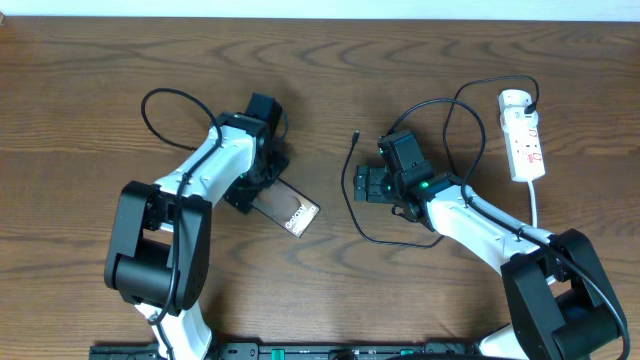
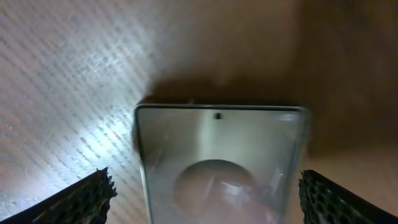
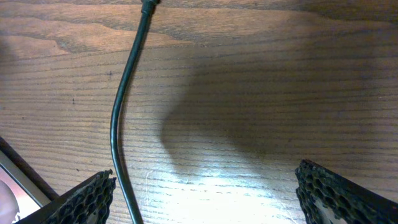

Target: Plug charger to phone and switch on socket

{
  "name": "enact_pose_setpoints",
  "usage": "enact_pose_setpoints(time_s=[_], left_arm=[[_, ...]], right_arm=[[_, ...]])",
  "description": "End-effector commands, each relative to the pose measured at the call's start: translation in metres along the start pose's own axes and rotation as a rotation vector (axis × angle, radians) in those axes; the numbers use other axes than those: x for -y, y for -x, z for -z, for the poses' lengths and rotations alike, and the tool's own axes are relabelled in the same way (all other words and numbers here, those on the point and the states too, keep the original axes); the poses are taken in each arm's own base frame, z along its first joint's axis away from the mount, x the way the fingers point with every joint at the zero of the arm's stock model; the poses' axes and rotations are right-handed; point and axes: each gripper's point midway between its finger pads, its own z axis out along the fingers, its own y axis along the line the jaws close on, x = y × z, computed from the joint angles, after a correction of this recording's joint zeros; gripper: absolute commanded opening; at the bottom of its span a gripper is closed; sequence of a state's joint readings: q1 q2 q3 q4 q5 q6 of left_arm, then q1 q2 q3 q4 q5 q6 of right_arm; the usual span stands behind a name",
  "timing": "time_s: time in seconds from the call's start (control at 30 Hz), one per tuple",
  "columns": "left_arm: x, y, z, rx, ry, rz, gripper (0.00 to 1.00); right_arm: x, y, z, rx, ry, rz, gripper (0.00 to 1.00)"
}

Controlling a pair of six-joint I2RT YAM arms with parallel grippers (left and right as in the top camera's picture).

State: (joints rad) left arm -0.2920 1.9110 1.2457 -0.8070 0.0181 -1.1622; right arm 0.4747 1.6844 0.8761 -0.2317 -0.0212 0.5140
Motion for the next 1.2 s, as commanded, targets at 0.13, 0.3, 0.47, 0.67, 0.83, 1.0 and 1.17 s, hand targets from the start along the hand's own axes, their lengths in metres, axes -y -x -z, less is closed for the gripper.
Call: enact_pose_setpoints(time_s=[0.13,0.3,0.47,0.67,0.83,1.0,1.17], left_arm=[[-0.015,-0.007,-0.006,-0.01,0.029,0.024,0.91],[-0.013,-0.014,-0.011,-0.01,0.029,0.003,0.91],[0.003,-0.021,-0.012,0.007,-0.022,-0.032,0.91],[0.005,-0.024,-0.012,0.008,-0.026,-0.04,0.91],[-0.004,-0.026,-0.017,-0.002,0.002,-0.041,0.8],[-0.012,-0.029,-0.021,-0.008,0.023,-0.041,0.75],[-0.011,-0.028,-0.022,-0.001,0.018,-0.042,0.76]], right_arm=[[0.004,0.008,0.0,0.019,-0.018,0.005,0.92],[0.004,0.008,0.0,0.019,-0.018,0.005,0.93],[0.004,0.008,0.0,0.018,-0.018,0.005,0.92],[0.004,0.008,0.0,0.018,-0.018,0.005,0.92],[0.004,0.008,0.0,0.018,-0.018,0.005,0.92],[0.004,0.008,0.0,0.018,-0.018,0.005,0.93],[0.004,0.008,0.0,0.018,-0.018,0.005,0.93]])
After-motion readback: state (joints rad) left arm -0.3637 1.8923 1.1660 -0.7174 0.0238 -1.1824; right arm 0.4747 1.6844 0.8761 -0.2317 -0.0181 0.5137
